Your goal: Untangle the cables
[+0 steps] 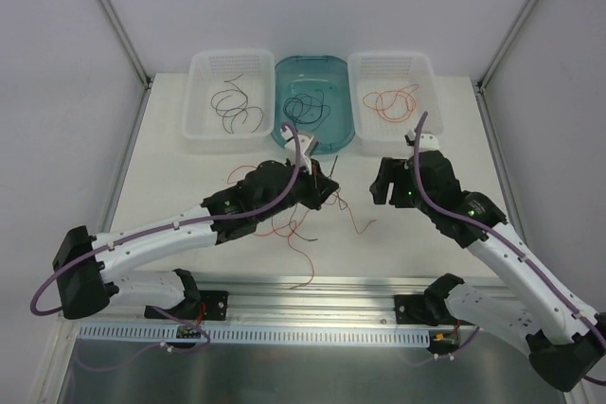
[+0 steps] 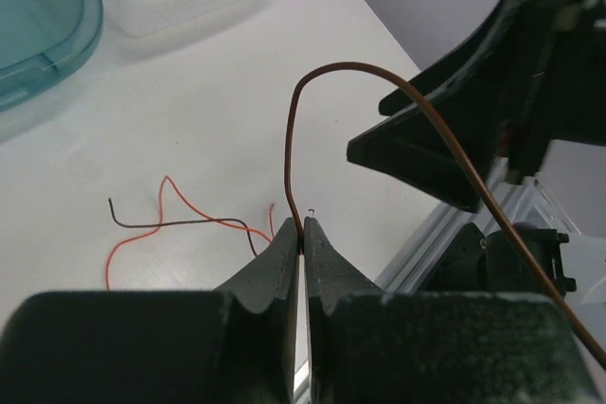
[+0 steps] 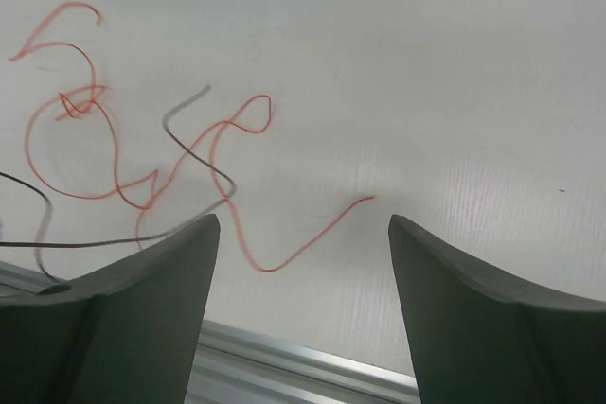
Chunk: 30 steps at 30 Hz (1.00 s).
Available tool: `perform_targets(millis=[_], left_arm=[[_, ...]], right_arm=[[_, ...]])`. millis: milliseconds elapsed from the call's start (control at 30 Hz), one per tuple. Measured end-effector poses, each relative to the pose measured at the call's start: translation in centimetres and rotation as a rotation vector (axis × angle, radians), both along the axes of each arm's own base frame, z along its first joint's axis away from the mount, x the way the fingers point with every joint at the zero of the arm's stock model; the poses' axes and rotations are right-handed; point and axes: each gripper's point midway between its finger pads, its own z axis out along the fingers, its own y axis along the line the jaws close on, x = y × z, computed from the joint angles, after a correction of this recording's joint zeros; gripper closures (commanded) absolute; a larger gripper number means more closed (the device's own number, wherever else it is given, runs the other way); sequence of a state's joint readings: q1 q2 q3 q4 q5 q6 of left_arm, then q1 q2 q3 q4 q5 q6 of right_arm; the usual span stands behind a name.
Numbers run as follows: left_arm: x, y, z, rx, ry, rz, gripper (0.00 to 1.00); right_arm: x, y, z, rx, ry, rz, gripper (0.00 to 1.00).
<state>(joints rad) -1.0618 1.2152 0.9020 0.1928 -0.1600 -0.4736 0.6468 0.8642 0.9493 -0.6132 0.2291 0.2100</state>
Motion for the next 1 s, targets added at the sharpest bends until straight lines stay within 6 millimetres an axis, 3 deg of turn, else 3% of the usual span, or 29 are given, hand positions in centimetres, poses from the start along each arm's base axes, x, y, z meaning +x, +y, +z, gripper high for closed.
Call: perform_targets(millis=[167, 300, 433, 633, 733, 900, 1000], left_arm=[[-0.6, 2.5, 3.7, -0.012, -0.007, -0.002, 1.0], [-1.2, 3.7, 5.1, 0.0, -0.008, -0.004, 1.0], [-1.0, 4.4, 4.4, 0.044, 0.017, 0.01, 1.0], [-1.3, 4.9, 3.0, 0.097, 0.05, 0.01, 1.0], [-1.4, 5.0, 2.9, 0.103, 0.054, 0.01, 1.0], [-1.4, 5.0, 3.1, 0.103, 0.054, 0.01, 1.0], [-1.4, 5.1, 3.1, 0.107, 0.057, 0.01, 1.0]], right_arm=[[-0.4, 2.1, -4.7, -0.032, 0.119, 0.132, 0.32], [-1.8, 4.1, -6.8, 0.019, 0.164, 0.27, 0.32], [-3.3, 5.7, -6.5, 0.101, 0.148, 0.387, 0.29], [-4.4, 7.9, -3.9, 0.221, 0.06, 0.51, 0.25], [-4.7, 9.0, -3.5, 0.247, 0.047, 0.556, 0.25], [-4.9, 11.0, -5.0, 0.249, 0.086, 0.617, 0.27], [-5.0, 11.8, -6.7, 0.24, 0.126, 0.627, 0.34]])
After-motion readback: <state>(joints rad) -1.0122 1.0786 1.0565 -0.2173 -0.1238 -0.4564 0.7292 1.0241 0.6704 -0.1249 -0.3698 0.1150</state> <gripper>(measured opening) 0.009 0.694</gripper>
